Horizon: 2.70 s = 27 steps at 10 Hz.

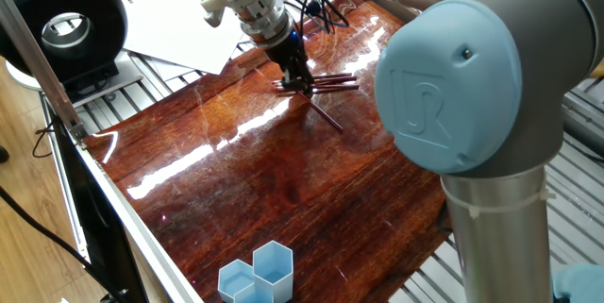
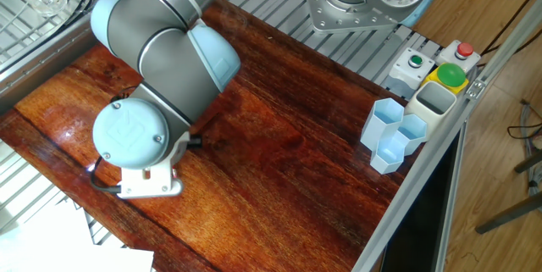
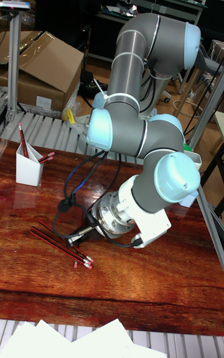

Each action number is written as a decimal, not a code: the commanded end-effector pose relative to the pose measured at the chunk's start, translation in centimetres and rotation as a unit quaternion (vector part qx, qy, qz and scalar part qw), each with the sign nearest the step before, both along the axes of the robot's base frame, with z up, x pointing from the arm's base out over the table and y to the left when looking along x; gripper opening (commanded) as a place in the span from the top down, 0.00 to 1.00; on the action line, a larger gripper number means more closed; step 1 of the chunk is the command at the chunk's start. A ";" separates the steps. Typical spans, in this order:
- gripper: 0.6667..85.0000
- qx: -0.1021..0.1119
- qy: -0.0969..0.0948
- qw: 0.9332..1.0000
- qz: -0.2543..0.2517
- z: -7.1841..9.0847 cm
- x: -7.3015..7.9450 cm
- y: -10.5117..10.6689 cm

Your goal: Put the pen into the pen holder

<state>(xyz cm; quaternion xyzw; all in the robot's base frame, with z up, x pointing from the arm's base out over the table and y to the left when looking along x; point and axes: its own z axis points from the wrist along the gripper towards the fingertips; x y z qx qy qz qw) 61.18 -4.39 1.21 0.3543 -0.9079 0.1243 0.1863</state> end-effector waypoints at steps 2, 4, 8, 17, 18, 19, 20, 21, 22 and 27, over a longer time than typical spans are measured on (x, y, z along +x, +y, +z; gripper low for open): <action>0.66 0.011 -0.003 1.000 -0.004 -0.4 0.0 0.6; 0.68 0.013 -0.004 1.000 -0.006 -0.7 0.1 0.7; 0.69 0.012 -0.005 1.000 -0.006 -0.4 0.1 1.0; 0.68 0.022 -0.010 0.999 0.026 -0.7 0.8 1.3; 0.67 0.019 -0.010 0.999 0.032 -0.6 0.9 1.3; 0.67 0.023 -0.008 0.999 0.031 -0.5 0.8 1.6; 0.69 0.028 -0.009 0.999 0.026 -0.6 0.7 1.9; 0.73 0.028 -0.013 0.999 0.017 -0.9 0.6 2.0; 0.81 0.024 -0.016 1.000 0.010 -1.0 0.5 2.1; 1.00 -0.002 -0.002 1.000 0.016 3.8 0.8 -0.2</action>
